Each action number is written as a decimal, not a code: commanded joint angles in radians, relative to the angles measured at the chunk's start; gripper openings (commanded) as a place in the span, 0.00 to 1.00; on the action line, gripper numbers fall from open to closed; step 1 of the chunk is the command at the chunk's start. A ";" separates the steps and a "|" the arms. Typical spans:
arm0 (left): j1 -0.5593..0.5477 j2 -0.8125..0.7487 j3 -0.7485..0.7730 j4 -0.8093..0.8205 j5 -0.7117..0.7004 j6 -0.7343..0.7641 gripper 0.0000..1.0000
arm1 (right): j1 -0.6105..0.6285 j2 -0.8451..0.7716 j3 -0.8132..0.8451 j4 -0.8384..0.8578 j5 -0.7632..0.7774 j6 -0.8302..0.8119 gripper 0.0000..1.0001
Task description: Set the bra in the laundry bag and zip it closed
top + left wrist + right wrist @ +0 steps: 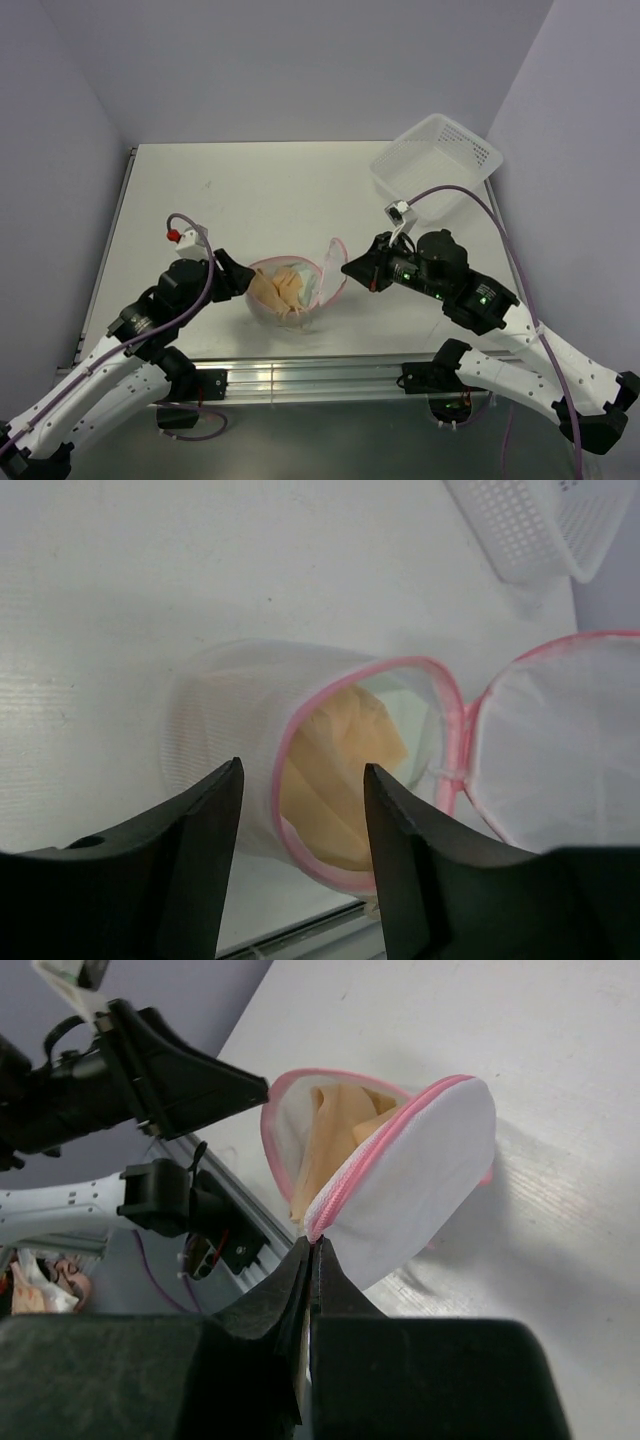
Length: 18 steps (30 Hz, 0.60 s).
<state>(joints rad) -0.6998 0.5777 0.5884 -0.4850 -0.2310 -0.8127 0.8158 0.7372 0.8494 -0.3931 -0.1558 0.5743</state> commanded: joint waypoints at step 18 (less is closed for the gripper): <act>-0.001 -0.280 -0.032 -0.122 0.561 0.003 0.31 | 0.008 0.064 0.008 0.085 0.124 -0.024 0.00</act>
<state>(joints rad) -0.6998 0.3443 0.5377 -0.5774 0.2920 -0.8280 0.8188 0.7986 0.8486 -0.3592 -0.0589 0.5667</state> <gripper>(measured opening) 0.309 0.009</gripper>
